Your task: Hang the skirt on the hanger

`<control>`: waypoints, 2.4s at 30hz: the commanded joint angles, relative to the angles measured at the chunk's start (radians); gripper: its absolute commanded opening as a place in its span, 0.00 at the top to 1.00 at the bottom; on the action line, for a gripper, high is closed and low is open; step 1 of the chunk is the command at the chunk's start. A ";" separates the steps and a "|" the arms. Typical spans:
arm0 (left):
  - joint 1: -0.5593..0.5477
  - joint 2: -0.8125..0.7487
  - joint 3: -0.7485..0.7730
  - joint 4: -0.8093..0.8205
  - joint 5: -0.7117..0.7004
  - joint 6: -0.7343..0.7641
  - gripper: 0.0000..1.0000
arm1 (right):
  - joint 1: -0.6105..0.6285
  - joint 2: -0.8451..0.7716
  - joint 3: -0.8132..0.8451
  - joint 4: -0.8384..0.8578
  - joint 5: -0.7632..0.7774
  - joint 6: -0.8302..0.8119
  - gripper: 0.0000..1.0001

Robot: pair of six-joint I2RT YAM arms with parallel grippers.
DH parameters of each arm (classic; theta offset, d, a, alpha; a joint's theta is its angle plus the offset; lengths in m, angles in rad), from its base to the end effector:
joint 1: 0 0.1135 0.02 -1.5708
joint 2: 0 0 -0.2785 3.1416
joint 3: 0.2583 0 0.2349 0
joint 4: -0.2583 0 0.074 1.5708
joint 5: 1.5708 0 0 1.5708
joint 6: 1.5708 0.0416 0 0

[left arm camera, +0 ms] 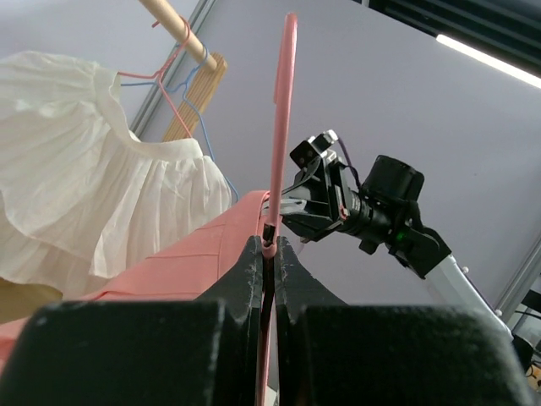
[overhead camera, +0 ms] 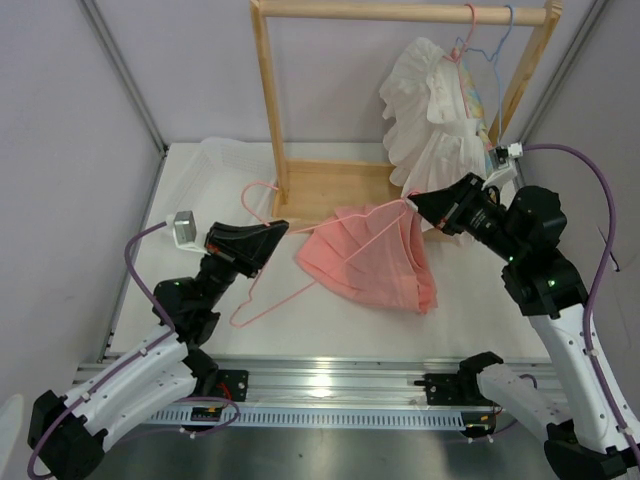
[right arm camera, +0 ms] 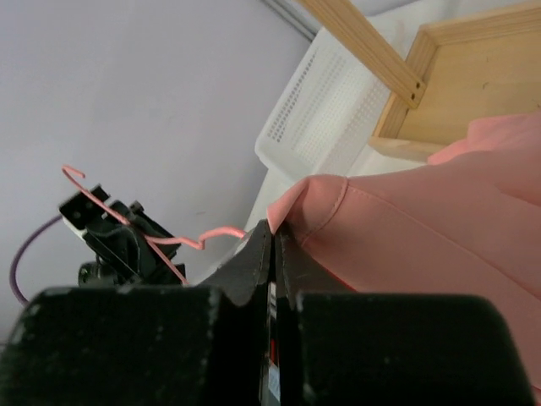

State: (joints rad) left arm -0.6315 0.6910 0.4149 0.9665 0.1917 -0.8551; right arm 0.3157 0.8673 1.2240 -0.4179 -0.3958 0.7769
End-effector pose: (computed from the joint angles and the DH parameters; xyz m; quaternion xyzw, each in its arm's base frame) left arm 0.0993 -0.0824 0.3599 0.0387 0.4312 -0.6394 0.6354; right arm 0.1318 0.0599 0.4545 0.0321 0.7261 0.4714 0.4996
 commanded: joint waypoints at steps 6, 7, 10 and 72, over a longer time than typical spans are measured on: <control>-0.017 -0.036 0.018 -0.046 -0.041 0.016 1.00 | 0.233 -0.042 0.009 0.057 0.477 -0.156 1.00; -0.017 -0.044 0.018 -0.063 -0.047 0.022 1.00 | 0.237 -0.042 0.006 0.065 0.483 -0.165 1.00; -0.017 -0.061 0.021 -0.091 -0.046 0.054 1.00 | 0.240 -0.031 0.005 0.065 0.482 -0.172 1.00; -0.014 -0.067 0.127 -0.029 0.167 0.383 1.00 | -0.027 0.133 0.298 -0.142 -0.172 0.015 1.00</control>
State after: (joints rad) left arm -0.6456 0.6224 0.4992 0.8669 0.3302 -0.4866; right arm 0.2943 1.0271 1.4982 -0.6624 -0.4969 0.7567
